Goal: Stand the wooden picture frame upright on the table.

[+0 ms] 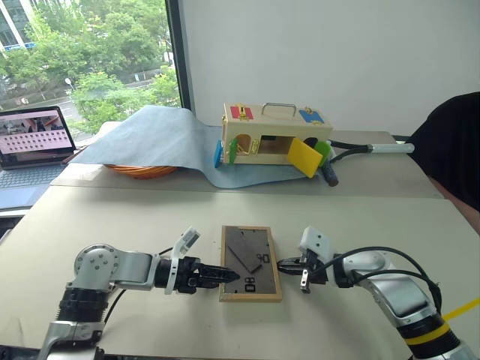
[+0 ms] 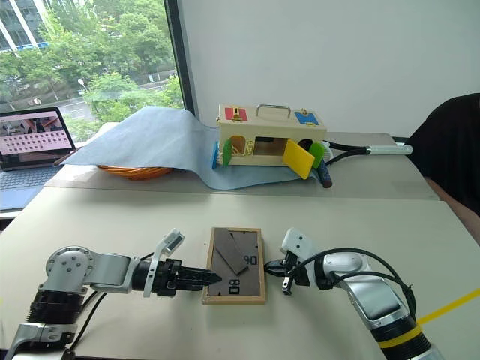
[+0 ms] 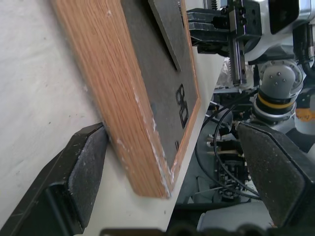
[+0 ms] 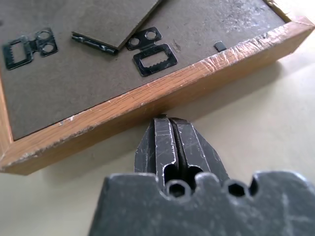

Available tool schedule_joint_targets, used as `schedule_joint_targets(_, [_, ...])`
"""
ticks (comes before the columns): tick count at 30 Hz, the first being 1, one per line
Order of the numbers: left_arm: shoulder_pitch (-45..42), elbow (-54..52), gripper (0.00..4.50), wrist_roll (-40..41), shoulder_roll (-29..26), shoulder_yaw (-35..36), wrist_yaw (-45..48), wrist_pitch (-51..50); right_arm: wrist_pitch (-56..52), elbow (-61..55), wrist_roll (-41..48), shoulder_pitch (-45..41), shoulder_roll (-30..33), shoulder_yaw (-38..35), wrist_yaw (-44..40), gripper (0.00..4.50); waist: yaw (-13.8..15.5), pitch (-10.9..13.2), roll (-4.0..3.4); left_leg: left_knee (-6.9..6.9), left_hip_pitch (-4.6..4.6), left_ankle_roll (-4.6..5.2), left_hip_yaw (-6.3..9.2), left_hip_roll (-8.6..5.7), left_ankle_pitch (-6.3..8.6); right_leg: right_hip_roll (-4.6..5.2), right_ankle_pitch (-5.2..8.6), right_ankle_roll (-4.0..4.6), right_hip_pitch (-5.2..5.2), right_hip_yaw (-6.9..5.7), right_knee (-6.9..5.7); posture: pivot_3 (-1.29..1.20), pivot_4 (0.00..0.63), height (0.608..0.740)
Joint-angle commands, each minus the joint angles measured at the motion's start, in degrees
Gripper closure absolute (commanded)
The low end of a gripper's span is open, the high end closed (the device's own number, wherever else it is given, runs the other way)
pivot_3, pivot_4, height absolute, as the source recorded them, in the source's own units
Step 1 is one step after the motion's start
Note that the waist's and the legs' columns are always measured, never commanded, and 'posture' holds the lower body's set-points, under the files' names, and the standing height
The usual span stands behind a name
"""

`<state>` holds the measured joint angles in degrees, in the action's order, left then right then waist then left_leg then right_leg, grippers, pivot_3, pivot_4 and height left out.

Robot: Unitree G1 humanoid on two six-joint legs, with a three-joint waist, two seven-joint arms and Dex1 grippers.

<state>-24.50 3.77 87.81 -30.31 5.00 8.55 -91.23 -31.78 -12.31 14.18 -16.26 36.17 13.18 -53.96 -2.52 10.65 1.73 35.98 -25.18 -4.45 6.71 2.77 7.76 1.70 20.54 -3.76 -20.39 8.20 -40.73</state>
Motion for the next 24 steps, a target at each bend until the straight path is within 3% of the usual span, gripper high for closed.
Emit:
schedule_joint_targets(1, [2.84, 1.79, 0.72, 5.94, 1.48, -1.88, -6.39, 0.81, -1.77, -2.94, 0.38, 1.95, -1.42, 2.2, 0.83, 4.5, 0.03, -0.01, 0.01, -0.01, 0.0, -0.01, 0.0, 0.0, 0.0, 0.01, 0.0, 0.0, 0.0, -0.01, 0.03, 0.0, 0.15, 0.67])
schedule_joint_targets(7, [4.52, 0.24, 2.86, 17.71, -3.07, -4.53, -11.33, 6.02, -2.73, -3.62, 0.22, 2.4, -1.53, 2.03, 1.54, 4.5, -0.08, 0.01, 0.02, -0.1, -0.08, -0.09, 0.0, 0.01, 0.06, 0.01, 0.01, 0.01, -0.1, 0.0, 0.08, 0.0, 0.15, 0.67])
schedule_joint_targets(9, [4.45, 0.03, 3.36, 21.38, -5.17, -5.39, -11.81, 8.05, -2.86, -3.58, 0.16, 2.27, -1.48, 1.95, 1.56, 4.5, -0.14, 0.01, 0.03, -0.09, -0.09, -0.09, 0.0, 0.02, 0.06, 0.01, 0.02, 0.02, -0.11, -0.03, 0.08, 0.0, 0.15, 0.67])
schedule_joint_targets(14, [2.22, 0.88, 3.36, 25.15, -7.24, -4.65, -9.15, 12.38, -4.18, -4.16, 2.41, 1.27, -1.49, -1.46, 1.82, 4.5, -0.05, 0.04, 0.04, -0.08, -0.11, -0.1, 0.0, 0.02, 0.06, 0.01, 0.03, 0.03, -0.14, -0.02, 0.09, 0.0, 0.15, 0.67])
schedule_joint_targets(21, [-3.2, 7.07, 3.36, 25.19, -12.74, -1.59, 2.96, 8.66, -13.38, -5.31, 16.36, -3.67, -0.59, -18.31, 3.15, 4.5, 0.03, 0.27, -0.16, -0.05, -0.89, -0.25, 0.0, 0.0, -0.07, 0.01, -0.06, 0.0, -0.9, -0.04, 0.05, 0.0, 0.15, 0.67])
schedule_joint_targets(24, [-6.67, 8.65, 3.36, 22.08, -14.26, -2.98, 8.77, 5.05, -19.53, -6.47, 24.4, -8.43, 1.12, -22.62, 1.27, 3.75, 0.0, 0.38, -0.22, -0.08, -1.04, -0.26, 0.0, -0.01, -0.07, 0.02, -0.24, 0.3, -1.0, -0.07, 0.06, 0.0, 0.15, 0.67])
